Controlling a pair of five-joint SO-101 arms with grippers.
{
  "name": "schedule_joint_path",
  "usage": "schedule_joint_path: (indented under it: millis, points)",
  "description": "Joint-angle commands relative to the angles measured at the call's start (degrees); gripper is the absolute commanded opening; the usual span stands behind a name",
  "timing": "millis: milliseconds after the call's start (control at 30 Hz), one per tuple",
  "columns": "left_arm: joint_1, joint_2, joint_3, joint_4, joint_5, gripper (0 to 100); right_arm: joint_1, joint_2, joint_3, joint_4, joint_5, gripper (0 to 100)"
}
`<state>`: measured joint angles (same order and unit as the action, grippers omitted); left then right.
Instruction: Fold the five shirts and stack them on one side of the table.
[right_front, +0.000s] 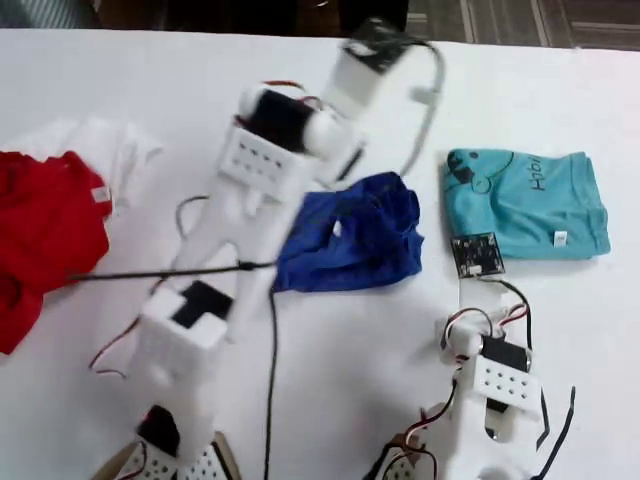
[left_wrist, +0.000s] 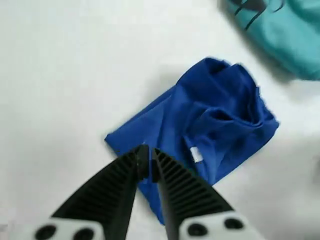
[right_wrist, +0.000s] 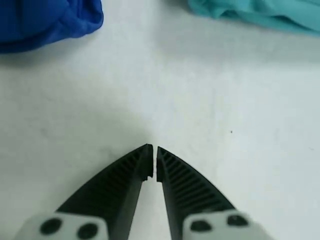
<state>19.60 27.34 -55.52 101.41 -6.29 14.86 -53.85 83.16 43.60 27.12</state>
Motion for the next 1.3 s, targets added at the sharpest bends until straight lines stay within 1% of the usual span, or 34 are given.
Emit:
schedule_joint_path:
  millis: [0,67,200,300,400,533,633,700,800,900,967,1067,1267]
  points:
    - [-6.59,-8.97,9.27,0.70,-0.44,3,0.57,0.04,-0.18,-1.01,-0.44,2.1]
    - [-10.64,-13.54,12.26,0.70,-0.53,3,0.48,0.04,-0.18,-1.01,-0.44,2.1]
    - [-17.49,-23.12,19.47,0.53,-4.22,3,0.48,0.04,-0.35,-1.01,-0.44,2.1]
    - [-23.65,-29.63,28.35,-0.79,-4.92,3,-0.22,0.48,-2.11,-0.66,-0.44,2.0]
    - [-32.00,-35.78,39.52,-4.84,-5.89,3,-1.98,0.57,-4.57,2.59,-0.44,2.0]
    - [-42.29,-45.27,59.30,-12.75,-9.85,3,-4.79,0.66,-14.95,11.65,-0.44,2.0]
    - [-49.05,-52.92,77.32,-23.47,-13.10,3,-7.69,0.66,-25.14,18.51,-0.44,2.0]
    - [-52.22,-56.70,89.54,-31.12,-15.47,3,-10.95,0.75,-30.77,21.76,-0.44,2.0]
    - [-54.24,-58.29,105.19,-40.79,-17.49,3,-16.75,1.63,-35.96,23.78,-0.53,2.0]
    - [-56.18,-58.29,114.15,-48.44,-17.58,3,-21.32,7.60,-40.00,23.69,-4.31,2.0]
    - [-57.14,-58.29,116.88,-51.69,-17.32,3,-23.43,14.02,-43.87,23.78,-7.03,2.0]
    - [-57.41,-58.29,119.78,-54.42,-16.97,3,-26.33,24.40,-51.69,24.84,-9.41,2.0]
    - [-57.32,-58.29,121.36,-57.05,-12.75,3,-33.45,40.40,-73.14,32.13,-9.76,2.0]
